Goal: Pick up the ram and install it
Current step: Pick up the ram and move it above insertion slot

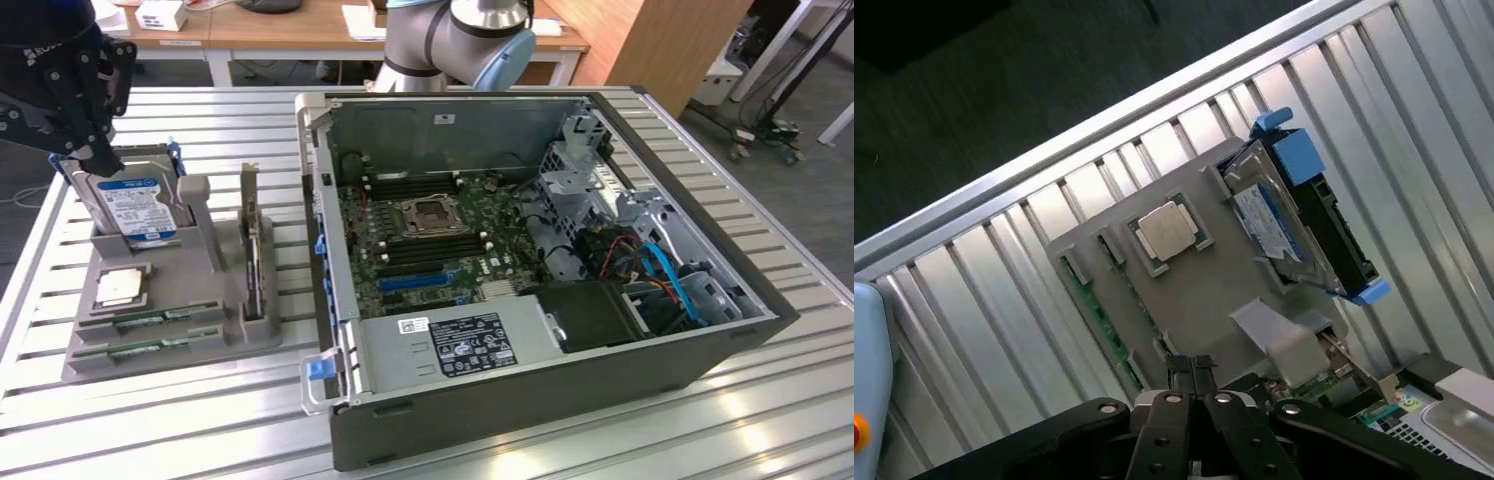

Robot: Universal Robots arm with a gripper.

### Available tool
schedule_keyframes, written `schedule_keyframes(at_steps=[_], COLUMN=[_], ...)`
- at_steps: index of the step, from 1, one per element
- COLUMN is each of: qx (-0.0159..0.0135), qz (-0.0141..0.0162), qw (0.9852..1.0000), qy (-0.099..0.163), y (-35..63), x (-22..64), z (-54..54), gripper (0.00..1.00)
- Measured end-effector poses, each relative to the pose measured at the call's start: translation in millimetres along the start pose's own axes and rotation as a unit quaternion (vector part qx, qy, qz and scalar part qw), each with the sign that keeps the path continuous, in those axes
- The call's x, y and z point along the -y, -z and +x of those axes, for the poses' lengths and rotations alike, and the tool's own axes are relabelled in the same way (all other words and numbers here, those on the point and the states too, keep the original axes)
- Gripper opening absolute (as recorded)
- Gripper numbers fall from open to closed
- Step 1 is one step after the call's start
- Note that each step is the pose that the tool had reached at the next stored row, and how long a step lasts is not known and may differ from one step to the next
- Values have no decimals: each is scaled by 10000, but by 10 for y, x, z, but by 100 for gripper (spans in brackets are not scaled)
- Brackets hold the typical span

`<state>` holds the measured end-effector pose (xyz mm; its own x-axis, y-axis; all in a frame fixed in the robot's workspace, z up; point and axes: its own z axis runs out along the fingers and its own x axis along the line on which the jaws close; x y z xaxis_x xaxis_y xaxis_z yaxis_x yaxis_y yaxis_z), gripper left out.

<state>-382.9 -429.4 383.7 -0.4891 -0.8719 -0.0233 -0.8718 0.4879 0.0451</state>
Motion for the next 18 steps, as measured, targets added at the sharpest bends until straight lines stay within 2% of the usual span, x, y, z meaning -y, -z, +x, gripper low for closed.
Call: schedule_keyframes(at_steps=[4,9,14,18], qx=[-13,-28,-44,-56], qz=[-7,-15,-23,-29], qw=[9996,9980,9952,9920], qy=[289,630,981,1259], y=[-1,-3,-4,-6], x=[0,1,1,1], z=[0,0,0,0], gripper=[10,10,10,10])
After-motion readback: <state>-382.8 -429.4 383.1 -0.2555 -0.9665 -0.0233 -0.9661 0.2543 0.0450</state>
